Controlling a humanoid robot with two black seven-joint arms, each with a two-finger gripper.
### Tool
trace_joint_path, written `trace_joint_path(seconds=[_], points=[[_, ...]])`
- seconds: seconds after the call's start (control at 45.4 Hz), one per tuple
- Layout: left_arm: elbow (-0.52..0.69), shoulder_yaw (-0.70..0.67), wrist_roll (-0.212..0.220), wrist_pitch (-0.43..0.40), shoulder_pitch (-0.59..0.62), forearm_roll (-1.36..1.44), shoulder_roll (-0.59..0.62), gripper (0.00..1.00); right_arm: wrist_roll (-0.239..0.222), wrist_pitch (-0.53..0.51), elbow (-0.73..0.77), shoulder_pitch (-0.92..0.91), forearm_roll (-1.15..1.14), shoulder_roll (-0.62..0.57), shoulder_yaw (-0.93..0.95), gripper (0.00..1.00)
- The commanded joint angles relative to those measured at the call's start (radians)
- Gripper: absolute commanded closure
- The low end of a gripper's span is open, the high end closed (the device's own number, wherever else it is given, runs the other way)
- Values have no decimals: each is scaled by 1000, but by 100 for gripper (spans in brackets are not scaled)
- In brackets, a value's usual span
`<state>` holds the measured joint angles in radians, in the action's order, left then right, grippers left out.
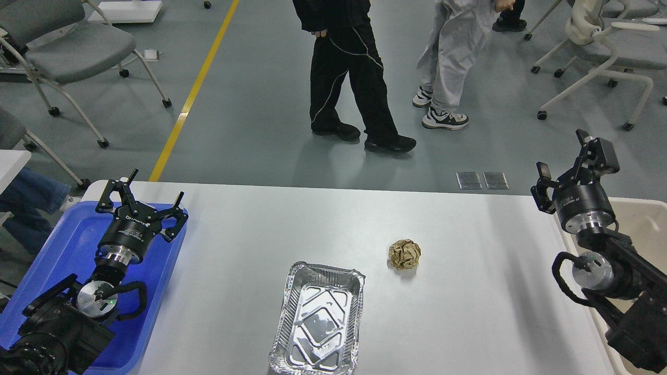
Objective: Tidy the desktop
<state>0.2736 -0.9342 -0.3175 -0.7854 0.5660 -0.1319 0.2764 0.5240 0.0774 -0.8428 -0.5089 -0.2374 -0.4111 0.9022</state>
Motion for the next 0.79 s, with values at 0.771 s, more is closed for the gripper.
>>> trace_joint_path(seconds=[0.771], points=[[1, 0, 0, 0, 0, 0, 0, 0, 10, -94, 8, 26, 7, 46, 40, 0]])
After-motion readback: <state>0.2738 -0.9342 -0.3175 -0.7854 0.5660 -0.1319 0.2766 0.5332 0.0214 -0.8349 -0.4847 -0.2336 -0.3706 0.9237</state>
